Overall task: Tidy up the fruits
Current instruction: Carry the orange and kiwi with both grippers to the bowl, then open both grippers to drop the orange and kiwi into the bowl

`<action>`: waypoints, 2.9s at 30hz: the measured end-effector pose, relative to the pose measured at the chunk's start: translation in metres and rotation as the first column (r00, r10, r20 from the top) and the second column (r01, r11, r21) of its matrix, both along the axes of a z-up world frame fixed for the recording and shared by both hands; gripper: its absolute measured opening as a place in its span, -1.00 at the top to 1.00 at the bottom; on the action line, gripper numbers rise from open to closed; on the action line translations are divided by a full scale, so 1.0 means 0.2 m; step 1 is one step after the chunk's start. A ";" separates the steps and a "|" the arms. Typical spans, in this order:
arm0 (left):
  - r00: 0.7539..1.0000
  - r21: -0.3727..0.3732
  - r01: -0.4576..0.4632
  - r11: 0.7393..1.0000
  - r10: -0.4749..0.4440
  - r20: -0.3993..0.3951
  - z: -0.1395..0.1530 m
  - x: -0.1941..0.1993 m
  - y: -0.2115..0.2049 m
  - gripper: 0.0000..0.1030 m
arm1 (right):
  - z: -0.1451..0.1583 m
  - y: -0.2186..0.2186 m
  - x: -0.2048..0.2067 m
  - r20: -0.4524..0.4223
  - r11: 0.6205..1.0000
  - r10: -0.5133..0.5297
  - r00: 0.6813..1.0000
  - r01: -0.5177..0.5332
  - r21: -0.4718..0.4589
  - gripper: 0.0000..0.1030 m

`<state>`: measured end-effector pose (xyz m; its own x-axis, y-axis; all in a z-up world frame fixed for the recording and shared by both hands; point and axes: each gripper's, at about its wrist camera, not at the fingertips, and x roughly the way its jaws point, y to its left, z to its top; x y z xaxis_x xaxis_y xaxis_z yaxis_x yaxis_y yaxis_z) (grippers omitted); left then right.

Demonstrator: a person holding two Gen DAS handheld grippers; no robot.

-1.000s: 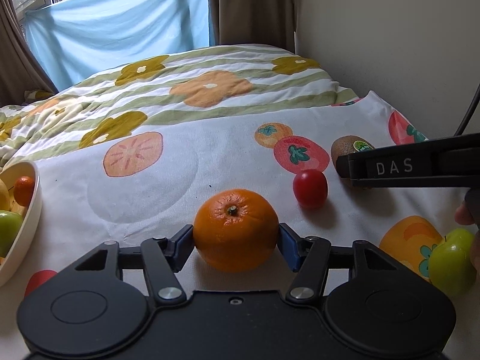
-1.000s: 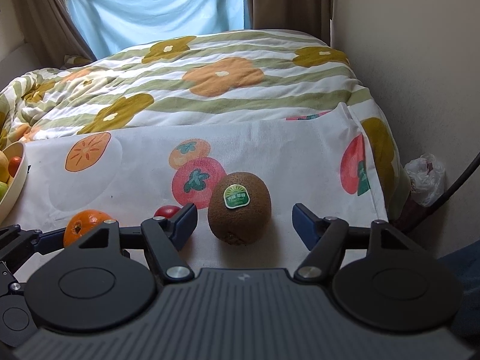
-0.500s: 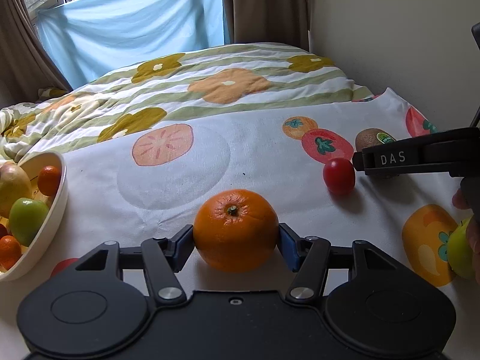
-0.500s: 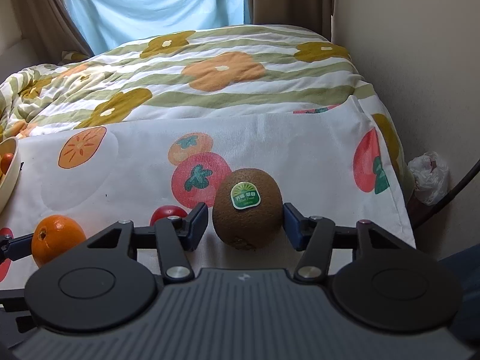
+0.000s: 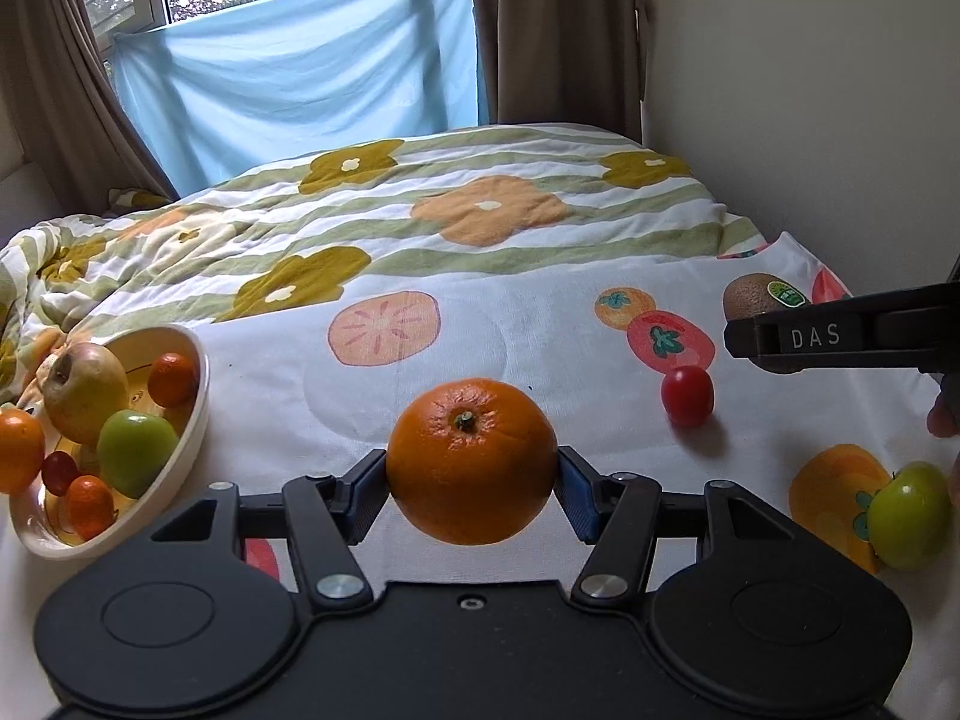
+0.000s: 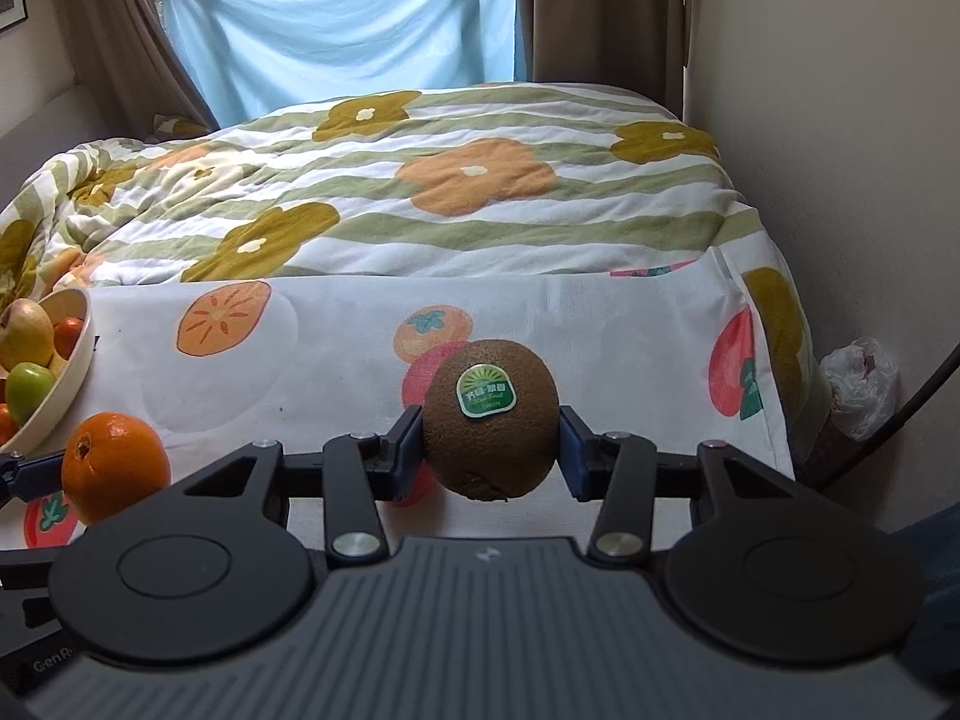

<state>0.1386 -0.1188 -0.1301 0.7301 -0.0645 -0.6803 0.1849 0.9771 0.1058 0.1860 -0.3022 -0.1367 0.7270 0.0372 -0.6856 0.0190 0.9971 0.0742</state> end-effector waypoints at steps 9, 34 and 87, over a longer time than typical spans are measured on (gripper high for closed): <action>0.998 0.003 -0.056 0.998 0.056 0.037 0.21 -0.13 0.15 -0.23 | 0.21 0.18 -0.09 0.023 0.995 0.094 0.995 -0.095 0.023 -0.18; 0.989 0.048 -0.146 0.988 0.145 0.010 0.30 0.00 0.98 -0.23 | 0.39 1.10 0.02 0.028 0.966 0.251 0.967 -0.253 0.057 -0.18; 0.999 0.048 0.030 0.998 -0.029 -0.036 0.10 0.16 1.23 -0.86 | 0.10 1.72 0.40 -0.113 0.929 0.365 0.924 -0.369 -0.011 -0.28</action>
<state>0.1715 0.1265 -0.1109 0.7041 -0.0517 -0.7082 0.2179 0.9650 0.1462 0.2655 0.0422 -0.1158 0.5888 0.2649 -0.7636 -0.3425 0.9375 0.0612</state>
